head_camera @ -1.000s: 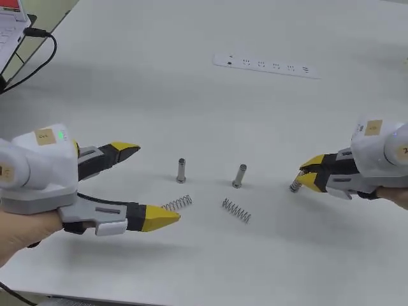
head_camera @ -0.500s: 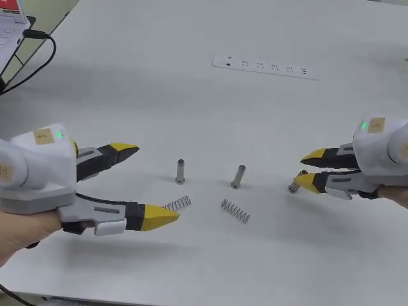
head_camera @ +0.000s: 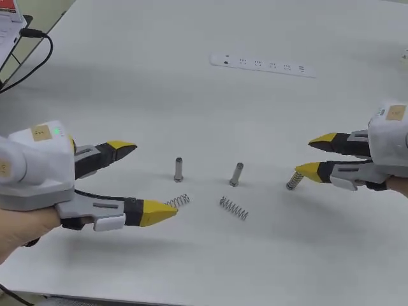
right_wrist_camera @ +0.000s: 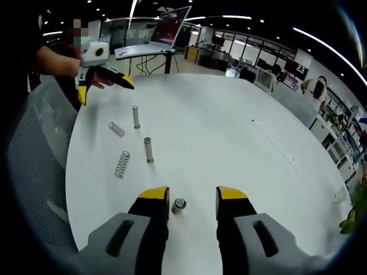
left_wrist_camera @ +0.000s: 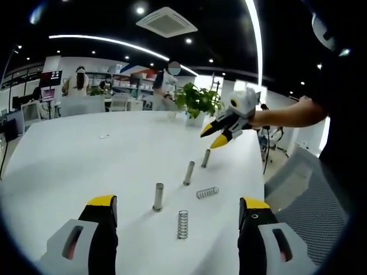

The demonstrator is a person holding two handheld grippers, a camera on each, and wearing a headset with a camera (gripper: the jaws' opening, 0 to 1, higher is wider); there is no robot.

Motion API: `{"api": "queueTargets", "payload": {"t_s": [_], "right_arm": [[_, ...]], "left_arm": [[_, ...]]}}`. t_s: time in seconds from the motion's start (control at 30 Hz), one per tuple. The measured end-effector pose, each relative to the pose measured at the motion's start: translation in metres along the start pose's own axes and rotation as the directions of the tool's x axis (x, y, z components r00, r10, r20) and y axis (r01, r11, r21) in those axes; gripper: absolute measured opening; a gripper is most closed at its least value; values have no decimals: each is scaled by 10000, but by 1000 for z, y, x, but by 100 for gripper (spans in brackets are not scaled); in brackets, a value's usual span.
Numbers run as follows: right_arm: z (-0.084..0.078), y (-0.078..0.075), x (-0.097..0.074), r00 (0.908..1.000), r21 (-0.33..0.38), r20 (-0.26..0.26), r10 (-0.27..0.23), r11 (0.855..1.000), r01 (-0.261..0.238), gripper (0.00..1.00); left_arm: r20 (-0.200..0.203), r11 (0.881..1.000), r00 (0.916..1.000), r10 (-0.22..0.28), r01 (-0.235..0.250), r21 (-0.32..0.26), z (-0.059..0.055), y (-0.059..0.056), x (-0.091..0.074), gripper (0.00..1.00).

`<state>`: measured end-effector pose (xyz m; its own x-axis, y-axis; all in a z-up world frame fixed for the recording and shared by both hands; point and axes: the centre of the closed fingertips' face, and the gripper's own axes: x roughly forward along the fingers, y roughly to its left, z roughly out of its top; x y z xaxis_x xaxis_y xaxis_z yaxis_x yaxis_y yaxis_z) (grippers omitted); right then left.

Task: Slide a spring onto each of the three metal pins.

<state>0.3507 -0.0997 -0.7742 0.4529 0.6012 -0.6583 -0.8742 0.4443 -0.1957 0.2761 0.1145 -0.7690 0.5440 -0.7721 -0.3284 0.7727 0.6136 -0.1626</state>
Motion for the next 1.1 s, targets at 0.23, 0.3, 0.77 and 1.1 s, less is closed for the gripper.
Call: {"api": "queueTargets", "payload": {"t_s": [0.23,0.3,0.77,1.1], "right_arm": [[5,1,-6,9997,58,219,-129,9999,128,31],[7,1,-8,9995,66,281,-162,9999,160,31],[9,-3,-25,9966,438,677,-477,9980,448,31],[6,2,-35,9933,1227,1057,-473,9919,341,33]], "left_arm": [[-8,10000,10000,-54,54,-29,0,-1,1,83],[-11,10000,10000,-56,56,-40,0,-1,1,83],[84,10000,10000,-41,41,5,3,-1,-1,83],[78,10000,9999,-69,69,-11,4,0,-1,84]]}}
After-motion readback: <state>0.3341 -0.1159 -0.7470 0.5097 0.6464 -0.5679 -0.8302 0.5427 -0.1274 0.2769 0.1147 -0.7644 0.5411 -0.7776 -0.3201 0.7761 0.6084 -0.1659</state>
